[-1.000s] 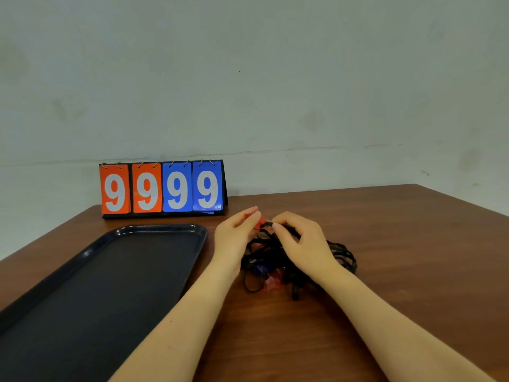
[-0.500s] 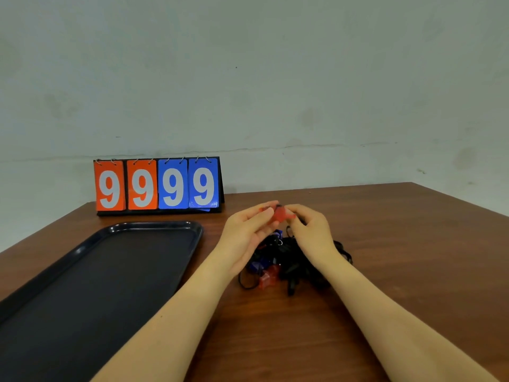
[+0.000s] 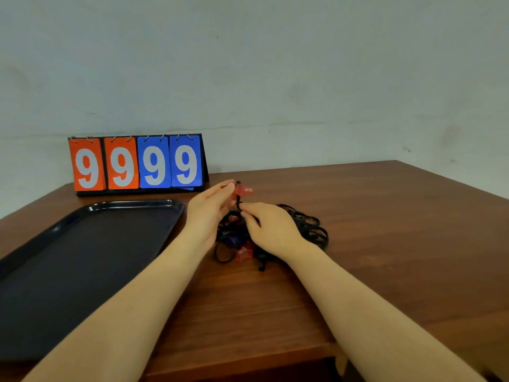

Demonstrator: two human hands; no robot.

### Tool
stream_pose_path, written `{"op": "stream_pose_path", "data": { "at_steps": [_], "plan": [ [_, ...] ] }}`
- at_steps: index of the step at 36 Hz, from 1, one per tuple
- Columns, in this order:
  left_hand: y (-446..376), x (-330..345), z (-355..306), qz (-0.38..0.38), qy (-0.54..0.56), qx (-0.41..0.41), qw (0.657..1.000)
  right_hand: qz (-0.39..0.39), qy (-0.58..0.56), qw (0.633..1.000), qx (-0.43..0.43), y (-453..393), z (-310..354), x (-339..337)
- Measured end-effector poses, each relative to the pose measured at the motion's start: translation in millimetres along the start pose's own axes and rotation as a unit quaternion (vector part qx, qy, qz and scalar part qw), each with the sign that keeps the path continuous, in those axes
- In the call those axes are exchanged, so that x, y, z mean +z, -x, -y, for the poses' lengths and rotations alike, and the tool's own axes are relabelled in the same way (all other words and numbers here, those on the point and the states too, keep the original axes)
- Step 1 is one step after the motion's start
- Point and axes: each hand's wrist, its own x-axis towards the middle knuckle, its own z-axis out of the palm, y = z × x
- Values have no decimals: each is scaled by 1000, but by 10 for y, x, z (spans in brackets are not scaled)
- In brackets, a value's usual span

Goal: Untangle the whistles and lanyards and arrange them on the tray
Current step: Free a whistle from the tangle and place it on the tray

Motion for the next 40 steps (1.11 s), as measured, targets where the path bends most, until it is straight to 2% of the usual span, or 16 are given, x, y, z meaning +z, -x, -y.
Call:
{"op": "stream_pose_path", "data": {
  "at_steps": [3, 7, 11, 15, 21, 27, 31, 34, 37, 40],
  "plan": [
    [-18, 18, 21, -18, -7, 4, 1000, 11, 22, 999, -29, 17, -6, 11],
    [-38, 42, 56, -13, -77, 37, 996, -5, 11, 999, -35, 45, 10, 18],
    [-86, 44, 79, -7, -130, 48, 990, -61, -24, 998, 22, 45, -28, -27],
    [-109, 70, 81, 15, -237, 101, 966, -111, -85, 986, 96, 63, -78, -89],
    [-27, 69, 32, 119, -320, 122, 932, -193, -229, 933, 198, 25, -88, -199],
    [110, 97, -33, 182, -227, 77, 954, -203, -259, 914, 236, 17, -58, -294],
    [161, 109, -54, 213, -90, 15, 973, -188, -259, 916, 244, 47, -42, -318],
    [131, 105, -76, 222, 49, -40, 973, -195, -254, 917, 237, 56, -76, -325],
    [112, 126, -116, 205, 160, -84, 962, -178, -214, 938, 205, 65, -104, -304],
    [106, 136, -103, 180, 208, -114, 955, -135, -150, 965, 165, 84, -97, -233]
  ]
}}
